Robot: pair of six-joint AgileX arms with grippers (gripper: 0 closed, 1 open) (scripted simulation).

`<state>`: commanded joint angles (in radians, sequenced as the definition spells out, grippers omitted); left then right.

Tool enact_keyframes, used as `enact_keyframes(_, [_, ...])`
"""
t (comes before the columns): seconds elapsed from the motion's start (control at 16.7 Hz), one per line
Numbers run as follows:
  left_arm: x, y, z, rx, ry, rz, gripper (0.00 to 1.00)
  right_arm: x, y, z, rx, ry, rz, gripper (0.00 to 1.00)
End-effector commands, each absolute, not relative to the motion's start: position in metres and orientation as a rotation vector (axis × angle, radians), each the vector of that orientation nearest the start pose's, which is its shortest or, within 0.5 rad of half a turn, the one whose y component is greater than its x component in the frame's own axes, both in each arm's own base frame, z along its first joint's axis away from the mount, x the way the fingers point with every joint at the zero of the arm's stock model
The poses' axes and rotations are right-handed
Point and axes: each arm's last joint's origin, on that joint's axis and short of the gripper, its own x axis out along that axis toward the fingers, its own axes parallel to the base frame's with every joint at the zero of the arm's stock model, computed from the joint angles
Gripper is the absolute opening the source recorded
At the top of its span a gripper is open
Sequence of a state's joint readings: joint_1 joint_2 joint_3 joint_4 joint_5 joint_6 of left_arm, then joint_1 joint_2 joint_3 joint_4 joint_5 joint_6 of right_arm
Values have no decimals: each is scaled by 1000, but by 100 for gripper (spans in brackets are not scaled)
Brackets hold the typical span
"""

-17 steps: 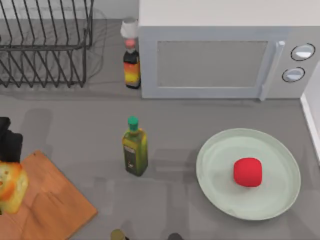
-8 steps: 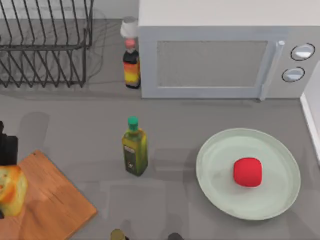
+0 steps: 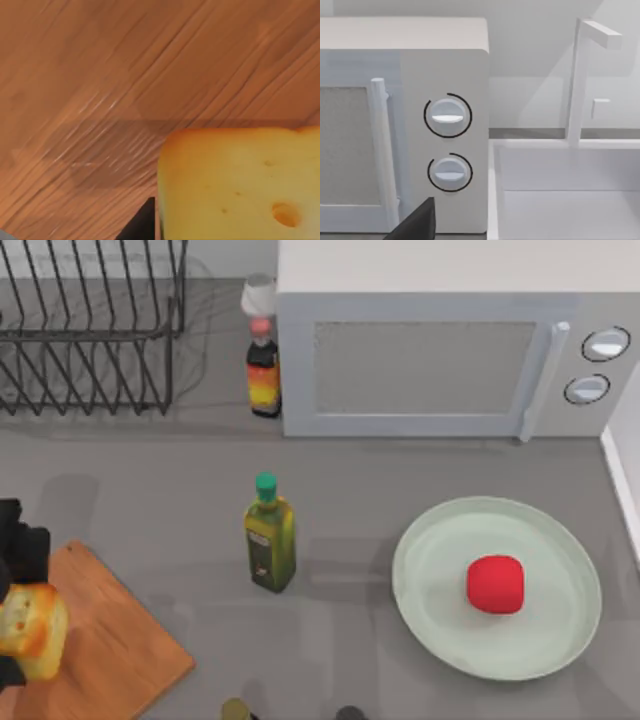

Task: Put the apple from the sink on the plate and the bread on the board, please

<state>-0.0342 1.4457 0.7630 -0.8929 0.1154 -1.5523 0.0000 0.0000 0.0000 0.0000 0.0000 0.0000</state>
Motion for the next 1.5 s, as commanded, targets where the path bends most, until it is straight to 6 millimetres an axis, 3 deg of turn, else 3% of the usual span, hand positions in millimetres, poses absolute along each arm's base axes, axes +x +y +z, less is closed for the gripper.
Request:
enact_keyframes(0.18, [218, -11, 143, -1246, 1331, 1126, 0, 106, -1, 160, 0, 0, 0, 100])
enact_keyframes(0.42, [217, -11, 141, -1244, 1334, 1130, 0, 106, -1, 160, 0, 0, 0, 100])
enact_keyframes(1.2, [217, -11, 141, -1244, 1334, 1130, 98, 106, -1, 160, 0, 0, 0, 100])
enact_keyframes(1.5, [217, -11, 141, -1244, 1334, 1130, 100, 106, -1, 160, 0, 0, 0, 100])
